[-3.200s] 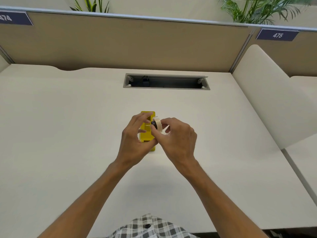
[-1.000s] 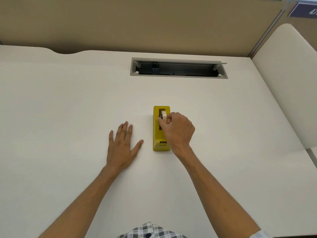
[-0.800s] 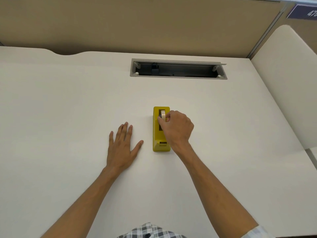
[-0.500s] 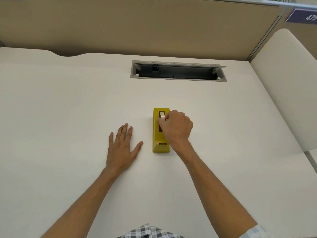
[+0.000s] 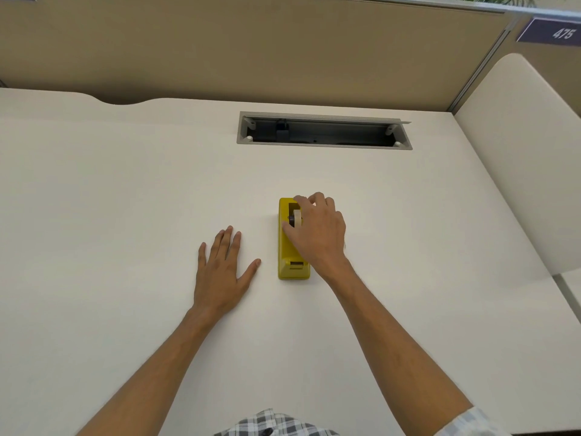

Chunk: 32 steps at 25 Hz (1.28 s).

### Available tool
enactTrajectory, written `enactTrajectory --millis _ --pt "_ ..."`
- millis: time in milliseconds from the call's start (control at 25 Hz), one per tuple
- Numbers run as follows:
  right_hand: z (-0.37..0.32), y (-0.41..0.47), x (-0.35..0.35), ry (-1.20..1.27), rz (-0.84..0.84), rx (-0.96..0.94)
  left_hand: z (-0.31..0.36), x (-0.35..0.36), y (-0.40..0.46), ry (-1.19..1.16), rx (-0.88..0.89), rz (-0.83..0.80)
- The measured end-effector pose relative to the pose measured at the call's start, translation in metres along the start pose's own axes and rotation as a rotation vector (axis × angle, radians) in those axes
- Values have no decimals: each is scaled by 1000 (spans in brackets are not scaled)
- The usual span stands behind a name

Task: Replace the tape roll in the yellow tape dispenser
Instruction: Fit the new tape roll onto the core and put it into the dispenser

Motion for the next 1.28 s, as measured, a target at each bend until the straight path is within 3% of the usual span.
enactTrajectory --millis 320,480,760,920,1120,1280 --pt "9 -9 5 93 -18 -62 0 0 -1 -3 -2 -7" --pt "13 -17 -2 175 75 -77 0 0 -1 -3 4 -1" --pt "19 -41 -4 107 121 -149 2 1 2 -55 1 3" --pt "21 -44 -4 65 102 -190 7 -7 3 -214 -10 95" --pt "22 -45 -3 13 76 -237 40 -20 10 -398 67 192" --pt "23 -45 -4 27 90 -246 68 -28 27 -404 188 127"
Point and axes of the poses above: each hand's wrist, its own y-axis towards the middle knuckle, its own x-axis out of the palm, z = x × y, the point moved 5 cm from there along y, towards the middle knuckle, and after that the axes turned 3 degrees about -y, right-handed, at the moved point
